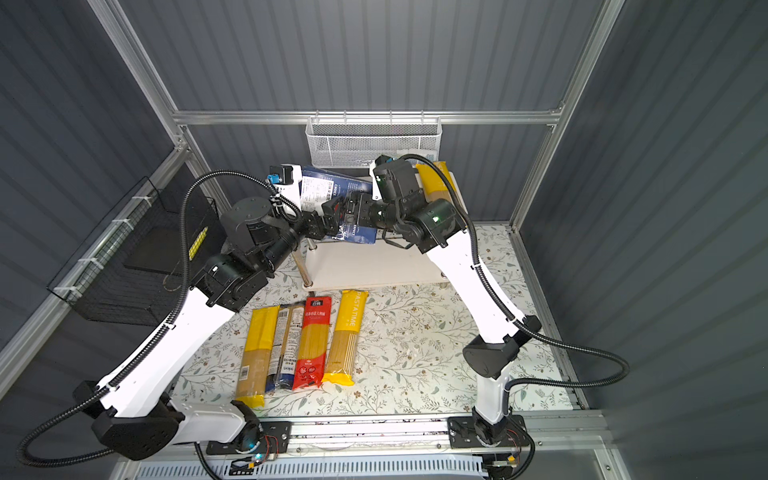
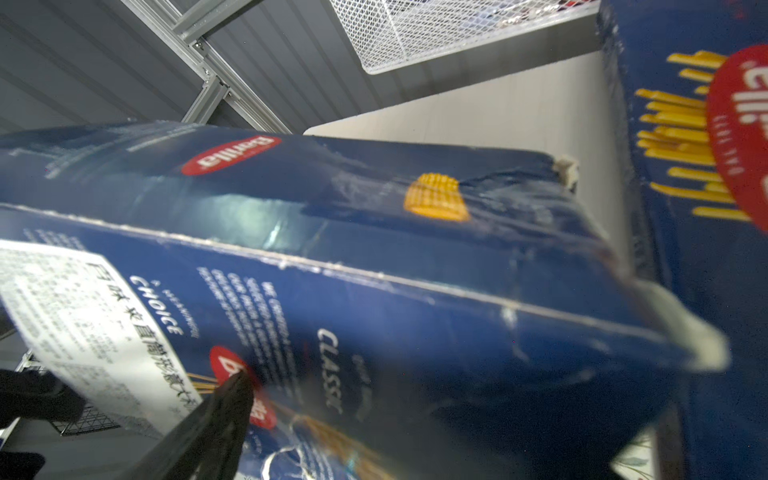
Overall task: Place and organize the pasta boxes and bags onto the shelf
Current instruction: 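Raise the wide blue box with both grippers onto the top shelf, then set the wide blue box down beside the narrow blue box and release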
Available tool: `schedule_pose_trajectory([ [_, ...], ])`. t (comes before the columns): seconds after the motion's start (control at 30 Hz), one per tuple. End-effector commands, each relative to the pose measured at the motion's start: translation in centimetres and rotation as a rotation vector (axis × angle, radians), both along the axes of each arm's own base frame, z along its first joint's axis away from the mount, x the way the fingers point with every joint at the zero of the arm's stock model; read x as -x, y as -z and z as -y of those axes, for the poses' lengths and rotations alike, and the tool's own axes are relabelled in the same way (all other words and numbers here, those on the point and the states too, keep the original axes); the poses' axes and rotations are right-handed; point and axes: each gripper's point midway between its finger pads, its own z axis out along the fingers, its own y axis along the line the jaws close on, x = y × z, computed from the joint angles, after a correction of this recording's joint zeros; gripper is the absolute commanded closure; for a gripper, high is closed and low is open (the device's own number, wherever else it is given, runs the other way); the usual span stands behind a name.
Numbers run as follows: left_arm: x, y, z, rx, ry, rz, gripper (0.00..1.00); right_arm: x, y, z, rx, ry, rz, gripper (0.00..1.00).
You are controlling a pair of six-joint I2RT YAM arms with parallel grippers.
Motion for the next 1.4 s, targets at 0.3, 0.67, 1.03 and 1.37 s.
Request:
schedule_pose_trajectory([
  [0.3,4.3,4.0,9.7,-0.034,0.491,-0.099,0.00,1.8,-13.0,-5.3,-0.418,-0.218,0.330,0.12],
  [0.67,1.0,6.0,8.4,-0.045,0.430,-0.120,0.00,-0.3,-12.3,-5.6,-0.444,-0.196,0.322,0.12],
  [1.03,-3.5,8.1,5.1,0.006,0.372,-0.190,0.00,-2.4,-10.6,-5.8,-0.438,-0.181,0.290,0.12],
  [1.37,-5.0,6.2,3.4,-0.031,0.310,-0.158,0.00,-3.3,-10.0,-5.3,-0.398,-0.160,0.293,0.11],
])
